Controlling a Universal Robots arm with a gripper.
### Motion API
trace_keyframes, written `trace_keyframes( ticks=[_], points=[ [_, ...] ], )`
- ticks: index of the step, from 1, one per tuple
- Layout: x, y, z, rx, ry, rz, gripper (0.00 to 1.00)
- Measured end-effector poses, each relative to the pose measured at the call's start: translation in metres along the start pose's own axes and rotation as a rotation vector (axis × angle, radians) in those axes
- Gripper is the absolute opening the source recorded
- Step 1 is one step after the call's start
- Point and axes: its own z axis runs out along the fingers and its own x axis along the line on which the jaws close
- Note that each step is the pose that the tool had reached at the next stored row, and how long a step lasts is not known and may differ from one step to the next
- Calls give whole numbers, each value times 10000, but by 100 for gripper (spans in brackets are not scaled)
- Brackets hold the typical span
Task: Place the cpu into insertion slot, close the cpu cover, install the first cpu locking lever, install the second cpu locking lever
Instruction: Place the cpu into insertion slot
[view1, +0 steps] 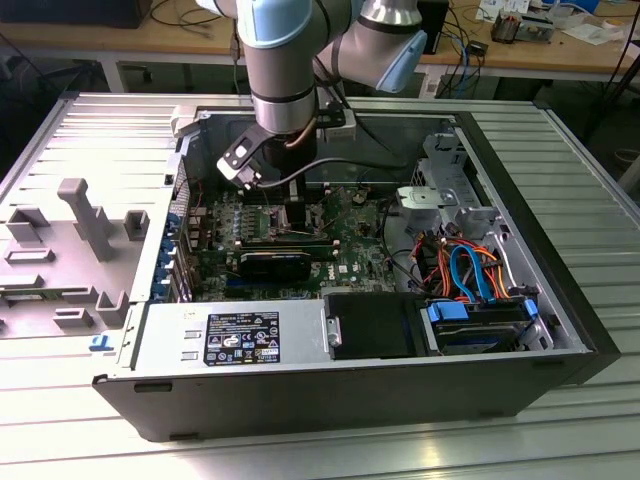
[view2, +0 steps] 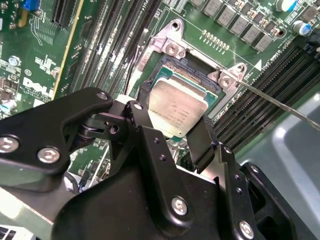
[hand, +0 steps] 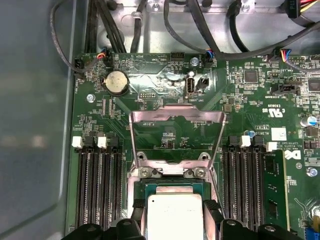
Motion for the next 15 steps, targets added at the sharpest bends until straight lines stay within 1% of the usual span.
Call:
trace_keyframes(
  ticks=[1, 2, 3, 5, 6, 9, 15],
  points=[
    [0, 0, 1, 0, -3, -1, 54],
    [2, -2, 4, 0, -46, -2, 54],
    [3, -3, 5, -1, -69, -6, 54],
    [10, -3, 9, -1, -166, -18, 54],
    [14, -3, 11, 0, -179, -19, 54],
    [19, -5, 16, 1, -187, -22, 54],
    [22, -13, 32, 0, -177, -18, 54]
  ],
)
